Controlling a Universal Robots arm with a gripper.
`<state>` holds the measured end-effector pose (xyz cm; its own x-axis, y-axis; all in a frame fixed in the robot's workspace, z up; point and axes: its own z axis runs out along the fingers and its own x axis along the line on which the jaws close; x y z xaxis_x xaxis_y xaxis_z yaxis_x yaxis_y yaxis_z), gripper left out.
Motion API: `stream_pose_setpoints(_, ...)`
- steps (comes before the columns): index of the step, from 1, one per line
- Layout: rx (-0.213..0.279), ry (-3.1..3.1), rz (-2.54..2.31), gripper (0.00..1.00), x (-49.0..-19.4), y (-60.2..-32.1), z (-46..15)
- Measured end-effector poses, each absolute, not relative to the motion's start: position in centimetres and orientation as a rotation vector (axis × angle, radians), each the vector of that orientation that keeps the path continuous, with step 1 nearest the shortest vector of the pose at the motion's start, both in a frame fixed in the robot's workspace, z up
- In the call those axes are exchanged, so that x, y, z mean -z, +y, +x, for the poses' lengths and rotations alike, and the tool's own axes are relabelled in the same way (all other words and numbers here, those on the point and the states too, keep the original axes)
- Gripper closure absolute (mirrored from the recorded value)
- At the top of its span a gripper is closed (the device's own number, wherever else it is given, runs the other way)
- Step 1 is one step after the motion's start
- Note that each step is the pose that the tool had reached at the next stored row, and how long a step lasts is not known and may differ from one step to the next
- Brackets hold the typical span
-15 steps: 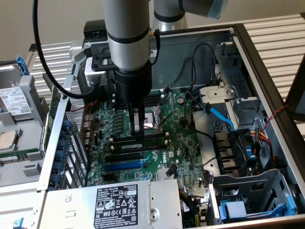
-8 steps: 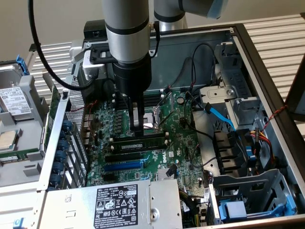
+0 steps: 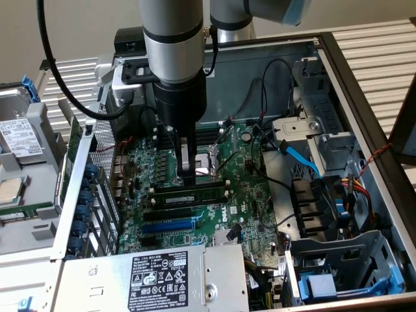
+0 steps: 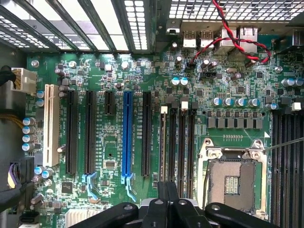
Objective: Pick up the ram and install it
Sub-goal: 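Press down the ram until it locks into place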
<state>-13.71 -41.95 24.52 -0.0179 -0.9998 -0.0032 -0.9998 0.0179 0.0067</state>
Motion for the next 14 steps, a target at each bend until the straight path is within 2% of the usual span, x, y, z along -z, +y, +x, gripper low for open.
stream_pose_setpoints(14,0.020,-2.372,2.047,0.89,-24.53,-41.95,-13.71)
